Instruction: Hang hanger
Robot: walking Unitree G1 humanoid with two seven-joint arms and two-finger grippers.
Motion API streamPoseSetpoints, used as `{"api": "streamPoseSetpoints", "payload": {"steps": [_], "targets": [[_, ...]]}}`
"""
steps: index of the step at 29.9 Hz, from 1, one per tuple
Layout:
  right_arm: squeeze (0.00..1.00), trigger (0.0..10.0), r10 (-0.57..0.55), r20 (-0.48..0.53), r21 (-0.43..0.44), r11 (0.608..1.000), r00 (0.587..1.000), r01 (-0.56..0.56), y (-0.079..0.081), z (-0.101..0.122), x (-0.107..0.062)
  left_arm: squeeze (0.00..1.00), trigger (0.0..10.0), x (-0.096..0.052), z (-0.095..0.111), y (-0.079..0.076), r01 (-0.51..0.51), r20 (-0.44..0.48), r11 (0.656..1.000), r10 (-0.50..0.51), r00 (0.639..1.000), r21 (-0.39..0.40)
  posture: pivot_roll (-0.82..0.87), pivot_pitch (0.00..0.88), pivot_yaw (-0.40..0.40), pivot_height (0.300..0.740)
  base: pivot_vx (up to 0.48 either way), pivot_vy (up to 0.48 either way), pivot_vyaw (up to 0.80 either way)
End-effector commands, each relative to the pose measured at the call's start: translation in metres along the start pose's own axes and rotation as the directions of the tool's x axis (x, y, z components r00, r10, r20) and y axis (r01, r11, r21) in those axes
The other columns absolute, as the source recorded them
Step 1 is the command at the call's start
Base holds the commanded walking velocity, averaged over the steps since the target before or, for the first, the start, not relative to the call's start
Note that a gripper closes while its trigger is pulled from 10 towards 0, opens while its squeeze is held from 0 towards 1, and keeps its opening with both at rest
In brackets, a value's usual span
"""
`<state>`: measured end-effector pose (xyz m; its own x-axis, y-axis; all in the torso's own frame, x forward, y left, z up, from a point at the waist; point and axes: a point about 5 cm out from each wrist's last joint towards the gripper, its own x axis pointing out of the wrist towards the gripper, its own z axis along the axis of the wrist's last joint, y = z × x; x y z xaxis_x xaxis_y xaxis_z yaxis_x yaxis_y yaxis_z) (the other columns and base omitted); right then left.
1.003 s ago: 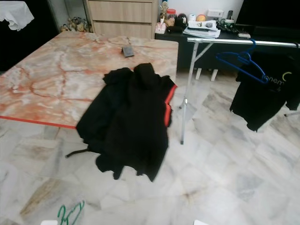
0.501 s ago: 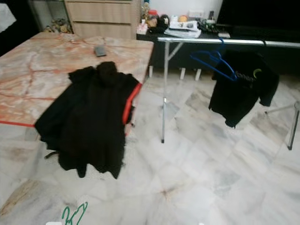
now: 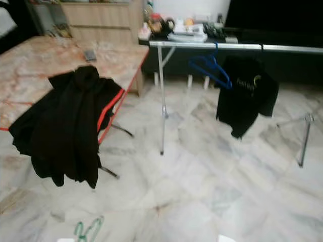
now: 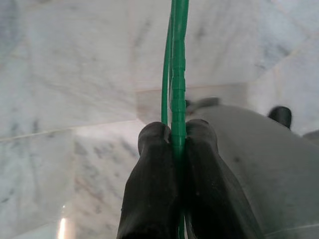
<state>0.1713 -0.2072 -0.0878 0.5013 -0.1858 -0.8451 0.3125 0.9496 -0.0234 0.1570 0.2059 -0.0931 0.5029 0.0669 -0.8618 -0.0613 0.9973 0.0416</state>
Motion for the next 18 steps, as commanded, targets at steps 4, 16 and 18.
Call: {"api": "streamPoseSetpoints", "payload": {"steps": [4, 16, 18], "targets": [[0.0, 10.0, 0.028, -0.018, -0.006, 1.0, 0.999, -0.028, 0.01, -0.0058, -0.0007, 0.0, 10.0, -0.0021, -0.0054, 0.0133, -0.025, -0.025, 0.999, 0.026, 0.999, 0.02, -0.04, 0.076, 0.012, 0.74, 0.0, -0.375, 0.0], [0.0, 10.0, 0.027, -0.017, -0.005, 1.0, 0.999, -0.027, 0.0101, -0.0058, -0.0007, 0.0, 10.0, -0.0024, -0.0041, 0.0167, -0.027, -0.022, 0.999, 0.028, 0.999, 0.021, -0.04, 0.086, 0.011, 0.74, 0.0, -0.375, 0.0], [0.0, 10.0, 0.027, -0.017, -0.004, 1.0, 0.999, -0.027, 0.0101, -0.0059, -0.0008, 0.0, 10.0, -0.0025, -0.0042, 0.0167, -0.027, -0.022, 0.999, 0.027, 0.999, 0.021, -0.04, 0.086, 0.011, 0.74, 0.0, -0.375, 0.0]]}}
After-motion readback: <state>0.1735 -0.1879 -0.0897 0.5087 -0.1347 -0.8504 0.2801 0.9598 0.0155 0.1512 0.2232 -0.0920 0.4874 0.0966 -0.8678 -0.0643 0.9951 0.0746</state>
